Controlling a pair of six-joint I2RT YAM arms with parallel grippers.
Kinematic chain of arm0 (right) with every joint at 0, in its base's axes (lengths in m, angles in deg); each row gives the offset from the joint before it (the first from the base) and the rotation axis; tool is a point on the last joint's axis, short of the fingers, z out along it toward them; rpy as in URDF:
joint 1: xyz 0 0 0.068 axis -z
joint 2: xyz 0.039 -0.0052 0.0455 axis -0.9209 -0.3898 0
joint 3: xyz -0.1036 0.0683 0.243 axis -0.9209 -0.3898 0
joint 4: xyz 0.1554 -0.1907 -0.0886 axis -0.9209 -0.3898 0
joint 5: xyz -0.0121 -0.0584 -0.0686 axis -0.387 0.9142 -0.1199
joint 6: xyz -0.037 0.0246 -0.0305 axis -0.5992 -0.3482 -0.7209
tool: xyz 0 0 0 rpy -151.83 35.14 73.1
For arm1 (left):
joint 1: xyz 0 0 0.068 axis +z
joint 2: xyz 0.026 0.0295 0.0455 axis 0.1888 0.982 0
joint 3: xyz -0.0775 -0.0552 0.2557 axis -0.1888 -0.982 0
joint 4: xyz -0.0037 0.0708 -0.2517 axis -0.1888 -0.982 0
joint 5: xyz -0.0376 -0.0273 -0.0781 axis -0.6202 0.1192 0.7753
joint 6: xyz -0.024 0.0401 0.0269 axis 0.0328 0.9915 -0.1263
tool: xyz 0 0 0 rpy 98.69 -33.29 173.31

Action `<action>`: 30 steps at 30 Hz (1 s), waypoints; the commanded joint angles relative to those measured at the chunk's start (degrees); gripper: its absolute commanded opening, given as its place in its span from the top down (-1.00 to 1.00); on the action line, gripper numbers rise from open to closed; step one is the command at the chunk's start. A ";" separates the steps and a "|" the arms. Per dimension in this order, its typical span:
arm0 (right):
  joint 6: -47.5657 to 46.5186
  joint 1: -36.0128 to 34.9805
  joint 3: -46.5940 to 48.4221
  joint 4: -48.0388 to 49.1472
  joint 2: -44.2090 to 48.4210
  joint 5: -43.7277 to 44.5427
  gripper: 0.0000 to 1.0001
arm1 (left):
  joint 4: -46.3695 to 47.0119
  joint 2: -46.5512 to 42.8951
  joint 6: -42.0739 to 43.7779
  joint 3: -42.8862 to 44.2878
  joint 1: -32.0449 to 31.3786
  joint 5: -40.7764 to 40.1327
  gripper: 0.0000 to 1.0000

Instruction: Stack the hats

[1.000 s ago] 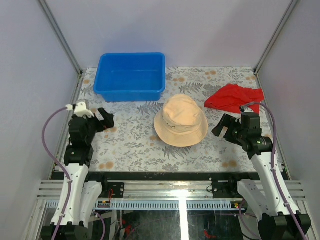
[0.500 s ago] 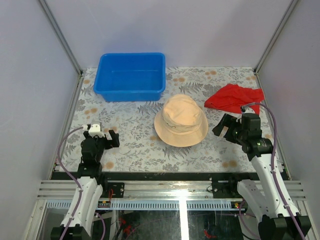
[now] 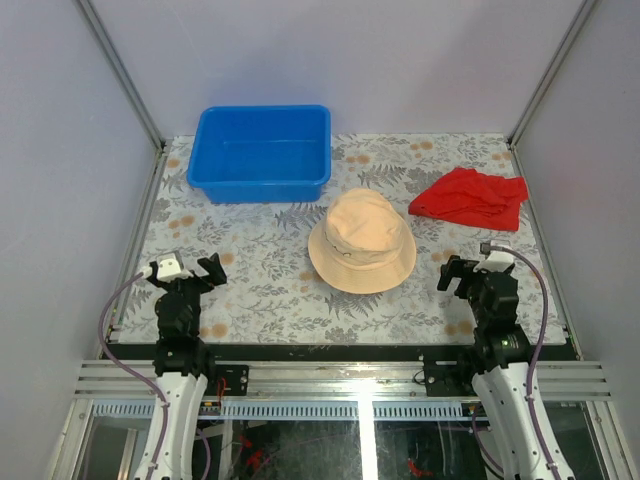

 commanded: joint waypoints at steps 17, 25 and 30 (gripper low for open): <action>-11.55 -0.34 -18.99 15.05 19.01 1.20 -0.98 | 5.09 2.01 -1.08 -6.29 0.00 -2.93 -1.00; -9.23 -0.34 -20.39 28.61 2.35 5.89 -0.98 | 5.62 3.01 -1.15 -6.21 0.00 -3.40 -1.00; -8.59 -0.34 -20.96 27.37 5.13 8.07 -0.98 | 5.62 2.95 -1.15 -6.19 -0.04 -3.43 -1.00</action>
